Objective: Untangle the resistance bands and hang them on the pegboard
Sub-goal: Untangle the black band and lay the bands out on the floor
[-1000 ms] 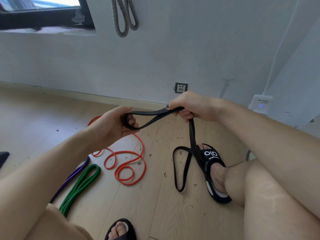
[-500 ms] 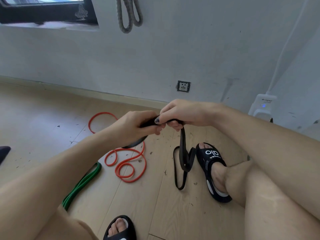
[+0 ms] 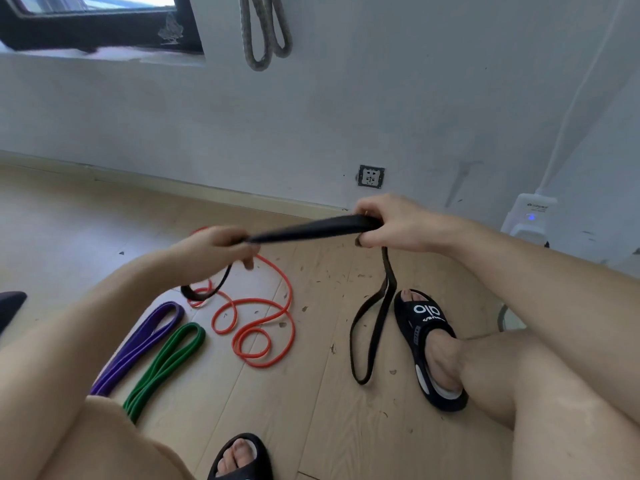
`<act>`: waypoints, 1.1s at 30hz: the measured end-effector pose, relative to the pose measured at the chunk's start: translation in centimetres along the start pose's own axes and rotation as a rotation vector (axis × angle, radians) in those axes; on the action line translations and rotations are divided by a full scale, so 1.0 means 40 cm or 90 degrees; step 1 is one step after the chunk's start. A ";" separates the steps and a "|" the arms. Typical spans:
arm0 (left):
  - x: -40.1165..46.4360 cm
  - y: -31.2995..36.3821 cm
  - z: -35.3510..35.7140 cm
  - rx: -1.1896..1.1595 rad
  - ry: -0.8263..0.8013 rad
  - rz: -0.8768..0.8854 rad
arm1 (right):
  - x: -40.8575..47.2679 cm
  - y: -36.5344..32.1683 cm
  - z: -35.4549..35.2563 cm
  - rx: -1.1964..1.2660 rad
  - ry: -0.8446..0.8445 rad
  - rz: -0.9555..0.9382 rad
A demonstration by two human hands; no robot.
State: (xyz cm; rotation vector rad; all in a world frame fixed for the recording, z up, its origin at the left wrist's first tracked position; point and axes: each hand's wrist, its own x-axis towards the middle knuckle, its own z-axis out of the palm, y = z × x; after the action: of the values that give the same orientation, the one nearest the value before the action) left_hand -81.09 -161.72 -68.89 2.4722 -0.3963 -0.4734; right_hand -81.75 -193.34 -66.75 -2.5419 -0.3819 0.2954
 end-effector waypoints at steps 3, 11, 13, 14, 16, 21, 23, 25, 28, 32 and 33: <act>0.001 -0.009 0.030 0.145 -0.189 -0.083 | -0.003 -0.037 0.021 -0.003 -0.001 -0.053; 0.002 0.075 0.071 -0.025 -0.039 0.152 | 0.016 -0.123 0.050 -0.068 0.054 -0.158; 0.003 0.107 0.085 -0.069 -0.002 0.207 | 0.018 -0.130 0.054 -0.049 0.059 -0.167; 0.002 0.115 0.087 -0.073 0.017 0.221 | 0.019 -0.132 0.051 -0.039 0.061 -0.167; 0.001 0.121 0.082 -0.064 0.046 0.230 | 0.018 -0.132 0.044 -0.027 0.063 -0.157; -0.017 0.149 0.054 -0.059 0.074 0.212 | 0.013 -0.112 0.033 -0.029 0.020 -0.109; -0.024 0.161 0.047 -0.092 0.090 0.204 | 0.018 -0.099 0.032 -0.025 0.003 -0.081; -0.030 0.167 0.038 -0.133 0.102 0.199 | 0.024 -0.078 0.027 -0.030 -0.008 -0.054; -0.033 0.153 0.020 -0.252 0.117 0.188 | 0.030 -0.046 0.019 -0.058 -0.007 -0.028; -0.016 0.106 0.002 -0.236 0.130 0.157 | 0.034 -0.028 -0.002 -0.092 0.044 -0.038; -0.010 0.097 0.001 -0.168 0.122 0.132 | 0.032 -0.030 -0.012 -0.096 0.065 -0.046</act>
State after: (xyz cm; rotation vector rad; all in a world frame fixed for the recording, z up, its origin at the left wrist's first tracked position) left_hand -82.14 -164.64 -66.52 2.1689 -0.4730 -0.1869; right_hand -80.66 -192.18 -65.84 -2.6708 -0.4706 0.1129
